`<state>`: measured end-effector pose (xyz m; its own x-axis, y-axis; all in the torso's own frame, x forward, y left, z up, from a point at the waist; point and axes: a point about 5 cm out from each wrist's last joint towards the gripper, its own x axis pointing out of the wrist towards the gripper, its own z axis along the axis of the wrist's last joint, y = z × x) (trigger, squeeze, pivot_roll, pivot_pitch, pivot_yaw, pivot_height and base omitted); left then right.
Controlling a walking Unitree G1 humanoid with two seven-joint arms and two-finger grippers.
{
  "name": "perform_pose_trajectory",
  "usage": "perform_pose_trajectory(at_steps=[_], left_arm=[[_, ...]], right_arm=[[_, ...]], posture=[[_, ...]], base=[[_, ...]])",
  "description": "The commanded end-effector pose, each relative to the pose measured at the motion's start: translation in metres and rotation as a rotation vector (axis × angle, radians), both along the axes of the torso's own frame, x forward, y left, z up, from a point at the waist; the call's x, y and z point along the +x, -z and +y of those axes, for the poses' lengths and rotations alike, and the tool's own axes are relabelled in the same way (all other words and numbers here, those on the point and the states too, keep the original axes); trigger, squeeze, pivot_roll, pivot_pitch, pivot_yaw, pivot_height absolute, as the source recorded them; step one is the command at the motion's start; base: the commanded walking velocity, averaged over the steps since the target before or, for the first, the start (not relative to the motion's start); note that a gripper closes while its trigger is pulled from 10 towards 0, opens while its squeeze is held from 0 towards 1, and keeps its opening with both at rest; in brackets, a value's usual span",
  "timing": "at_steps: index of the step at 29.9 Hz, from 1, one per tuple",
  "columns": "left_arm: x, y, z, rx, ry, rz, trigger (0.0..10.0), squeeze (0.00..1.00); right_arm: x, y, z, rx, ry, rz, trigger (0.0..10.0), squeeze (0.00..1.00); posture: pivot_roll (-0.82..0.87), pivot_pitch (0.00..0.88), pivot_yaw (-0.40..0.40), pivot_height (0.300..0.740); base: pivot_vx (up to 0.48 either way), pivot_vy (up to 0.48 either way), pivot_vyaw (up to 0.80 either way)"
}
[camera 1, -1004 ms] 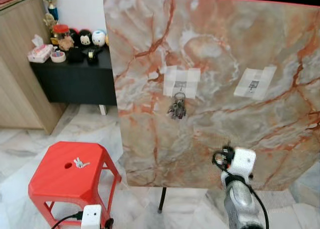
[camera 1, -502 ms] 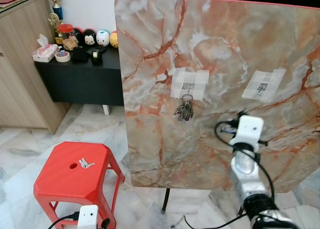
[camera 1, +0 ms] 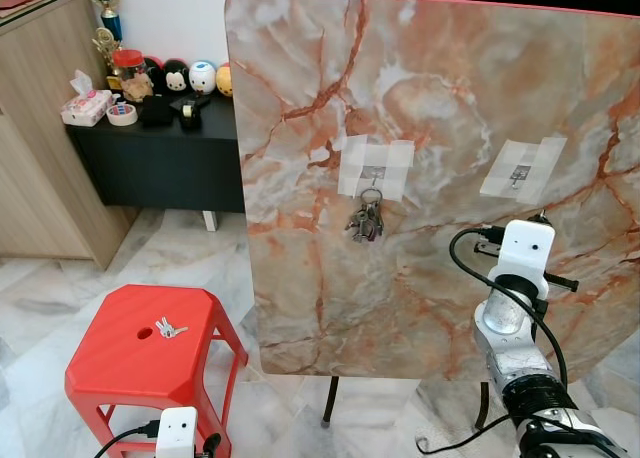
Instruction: Hang keys on a hook
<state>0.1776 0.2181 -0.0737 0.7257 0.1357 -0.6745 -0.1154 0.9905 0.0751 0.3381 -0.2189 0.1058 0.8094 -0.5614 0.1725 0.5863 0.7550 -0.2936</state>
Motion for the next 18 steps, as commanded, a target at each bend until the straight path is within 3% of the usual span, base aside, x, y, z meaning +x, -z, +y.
perform_pose_trajectory(at_steps=[1,9,18], left_arm=[[-0.0041,0.0029,-0.0009,-0.01,-0.014,0.022,10.0,0.0],[-0.0017,0.0024,-0.0037,-0.015,-0.013,0.018,10.0,0.0],[-0.0025,0.0029,-0.0037,-0.015,-0.015,0.022,10.0,0.0]], right_arm=[[0.0059,-0.0083,-0.0019,-0.044,0.003,0.004,10.0,0.0],[0.0122,-0.0158,-0.0024,-0.118,0.019,0.03,10.0,0.0],[0.0144,-0.0075,-0.0035,-0.092,0.024,0.12,10.0,0.0]], posture=[[0.07,0.0,-0.089,0.74],[0.07,0.0,-0.092,0.74],[0.07,0.0,-0.094,0.74]], base=[[0.0,0.0,0.0],[0.0,0.0,0.0],[0.0,0.0,0.0]])
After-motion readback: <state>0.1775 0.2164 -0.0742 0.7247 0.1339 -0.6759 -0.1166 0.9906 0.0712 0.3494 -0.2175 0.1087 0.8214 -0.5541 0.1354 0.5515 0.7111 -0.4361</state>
